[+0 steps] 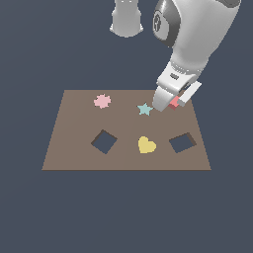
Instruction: Insert a designated object into the corresponding slot on a board.
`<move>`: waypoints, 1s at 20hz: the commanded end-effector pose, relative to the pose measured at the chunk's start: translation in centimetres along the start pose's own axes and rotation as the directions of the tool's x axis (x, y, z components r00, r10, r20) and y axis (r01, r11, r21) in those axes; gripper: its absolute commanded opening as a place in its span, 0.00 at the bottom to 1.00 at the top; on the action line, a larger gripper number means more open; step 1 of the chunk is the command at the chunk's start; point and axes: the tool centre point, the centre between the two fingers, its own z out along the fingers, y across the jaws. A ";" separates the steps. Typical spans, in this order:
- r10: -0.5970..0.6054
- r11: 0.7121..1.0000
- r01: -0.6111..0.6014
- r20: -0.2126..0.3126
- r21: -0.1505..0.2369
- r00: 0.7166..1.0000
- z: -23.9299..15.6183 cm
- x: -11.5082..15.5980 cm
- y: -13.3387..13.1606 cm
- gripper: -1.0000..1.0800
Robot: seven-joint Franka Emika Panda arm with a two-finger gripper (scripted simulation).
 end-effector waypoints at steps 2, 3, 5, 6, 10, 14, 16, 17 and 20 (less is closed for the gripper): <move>-0.033 0.999 0.033 0.000 -0.001 0.999 -0.1 0.1 0.6 0.00; -0.046 0.999 0.046 0.000 -0.001 0.999 -0.1 0.2 0.8 0.00; -0.075 0.997 0.075 0.000 -0.001 0.997 -0.1 0.3 1.3 0.00; -0.092 0.996 0.092 0.000 -0.001 0.996 -0.1 0.4 1.5 0.00; -0.172 0.985 0.172 0.000 -0.001 0.985 -0.2 0.9 2.7 0.00; -0.273 0.962 0.273 0.000 -0.001 0.962 -0.3 1.6 4.2 0.00; -0.330 0.944 0.330 0.000 -0.001 0.944 -0.4 2.1 5.0 0.00; -0.360 0.933 0.360 0.000 -0.001 0.933 -0.4 2.4 5.4 0.00; -0.457 0.890 0.457 0.000 -0.001 0.890 -0.5 3.5 6.7 0.00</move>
